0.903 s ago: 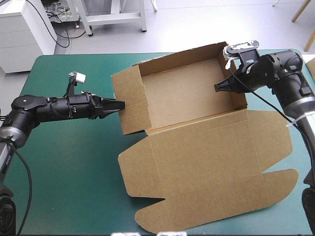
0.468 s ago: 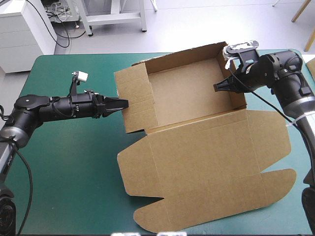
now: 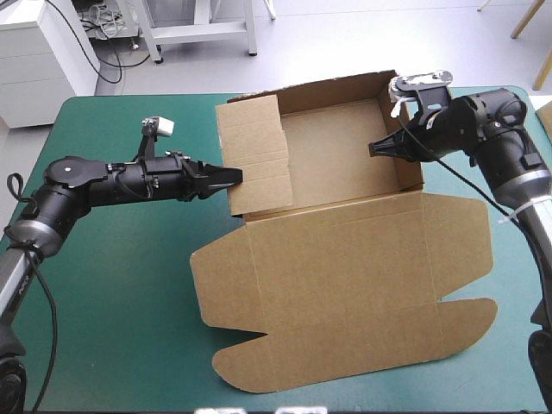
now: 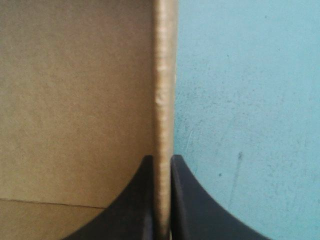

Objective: Fold the box

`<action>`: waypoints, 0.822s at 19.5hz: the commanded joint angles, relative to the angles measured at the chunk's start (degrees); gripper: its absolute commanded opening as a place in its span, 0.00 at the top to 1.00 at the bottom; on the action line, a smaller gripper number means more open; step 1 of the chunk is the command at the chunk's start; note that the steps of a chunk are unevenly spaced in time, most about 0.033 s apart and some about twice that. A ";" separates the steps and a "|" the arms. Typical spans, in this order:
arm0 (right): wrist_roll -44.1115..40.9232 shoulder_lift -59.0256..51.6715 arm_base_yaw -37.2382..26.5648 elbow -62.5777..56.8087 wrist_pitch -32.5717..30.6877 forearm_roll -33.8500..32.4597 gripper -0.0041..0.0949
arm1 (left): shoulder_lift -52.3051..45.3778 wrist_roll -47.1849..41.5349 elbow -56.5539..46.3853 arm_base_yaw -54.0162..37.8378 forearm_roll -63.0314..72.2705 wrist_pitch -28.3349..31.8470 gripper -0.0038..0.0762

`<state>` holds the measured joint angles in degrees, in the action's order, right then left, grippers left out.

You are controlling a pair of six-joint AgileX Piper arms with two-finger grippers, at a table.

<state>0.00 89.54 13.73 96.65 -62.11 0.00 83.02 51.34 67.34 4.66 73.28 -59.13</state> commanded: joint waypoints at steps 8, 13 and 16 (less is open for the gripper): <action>-9.24 -1.75 12.63 1.58 7.30 -8.73 0.98 | -2.35 -27.27 9.32 6.52 -27.07 11.05 0.45; -12.22 -1.65 17.41 1.58 8.34 -10.05 0.98 | -1.43 -44.35 11.79 12.00 -51.58 12.00 0.54; -12.60 -1.17 18.09 1.58 7.97 -9.27 0.98 | 0.01 -46.56 12.78 13.27 -53.78 12.02 0.72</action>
<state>-12.76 90.46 30.80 96.54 -58.91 -13.17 83.96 6.75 77.60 16.80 18.24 -50.42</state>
